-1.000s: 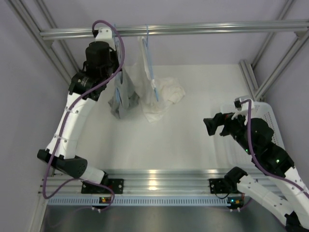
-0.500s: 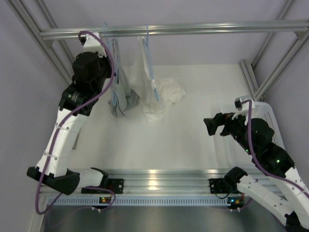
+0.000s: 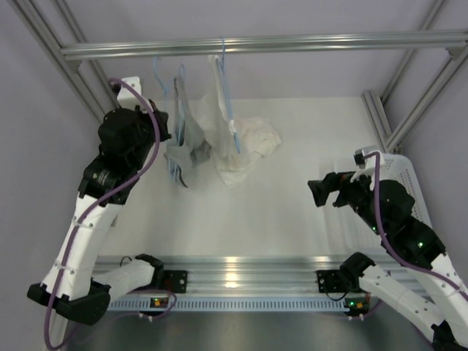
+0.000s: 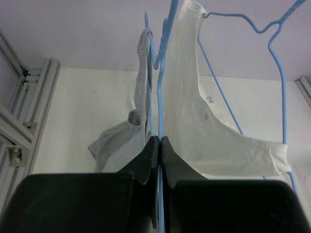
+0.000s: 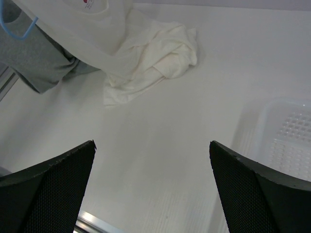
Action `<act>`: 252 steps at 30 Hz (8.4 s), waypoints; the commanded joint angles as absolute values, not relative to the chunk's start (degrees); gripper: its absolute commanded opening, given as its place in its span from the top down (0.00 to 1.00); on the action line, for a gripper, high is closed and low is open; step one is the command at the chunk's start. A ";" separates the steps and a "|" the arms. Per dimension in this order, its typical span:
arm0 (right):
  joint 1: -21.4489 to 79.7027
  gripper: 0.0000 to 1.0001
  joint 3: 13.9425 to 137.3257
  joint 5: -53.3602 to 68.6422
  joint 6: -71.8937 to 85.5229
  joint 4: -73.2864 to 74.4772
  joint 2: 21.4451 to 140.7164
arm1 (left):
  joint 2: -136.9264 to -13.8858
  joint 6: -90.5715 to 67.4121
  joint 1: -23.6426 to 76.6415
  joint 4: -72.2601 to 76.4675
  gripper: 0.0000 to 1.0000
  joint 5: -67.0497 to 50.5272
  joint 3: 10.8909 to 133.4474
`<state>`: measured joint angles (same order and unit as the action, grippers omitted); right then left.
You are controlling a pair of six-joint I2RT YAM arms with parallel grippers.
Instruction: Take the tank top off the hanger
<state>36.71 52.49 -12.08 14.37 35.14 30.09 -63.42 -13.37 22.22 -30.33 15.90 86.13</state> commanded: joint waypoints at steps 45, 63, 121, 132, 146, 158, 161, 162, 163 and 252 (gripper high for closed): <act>60.73 0.29 85.17 2.02 7.29 10.47 79.45 | -32.52 -22.67 21.88 -62.49 1.00 -22.41 88.15; 61.00 0.37 78.75 8.35 12.22 3.08 78.49 | -32.61 -23.11 21.53 -59.77 1.00 -20.92 87.89; 60.29 1.00 77.43 -15.30 13.45 5.45 70.06 | -27.95 -19.25 22.41 -66.44 1.00 -16.88 89.21; 59.77 1.00 78.31 -19.07 12.30 10.19 69.08 | -27.69 -18.72 23.64 -65.30 1.00 -21.61 89.91; 57.83 1.00 77.87 -18.55 11.69 13.01 67.41 | -26.98 -18.37 24.08 -62.40 1.00 -26.19 87.98; 55.20 1.00 77.17 -8.18 11.95 13.27 67.15 | -26.72 -16.61 24.08 -60.91 1.00 -27.16 87.63; 53.62 1.00 77.78 -6.51 13.09 14.76 67.15 | -26.37 -15.73 24.08 -60.73 1.00 -28.73 87.19; 53.09 1.00 78.04 -5.37 13.27 15.81 67.15 | -25.93 -15.56 24.00 -60.47 1.00 -29.00 87.01; 52.82 1.00 78.05 -4.67 13.36 15.91 67.15 | -25.75 -15.73 23.99 -60.38 1.00 -28.57 87.01; 54.67 0.35 37.09 -14.15 23.38 2.02 61.26 | -30.92 -16.35 23.91 -26.88 1.00 17.14 67.65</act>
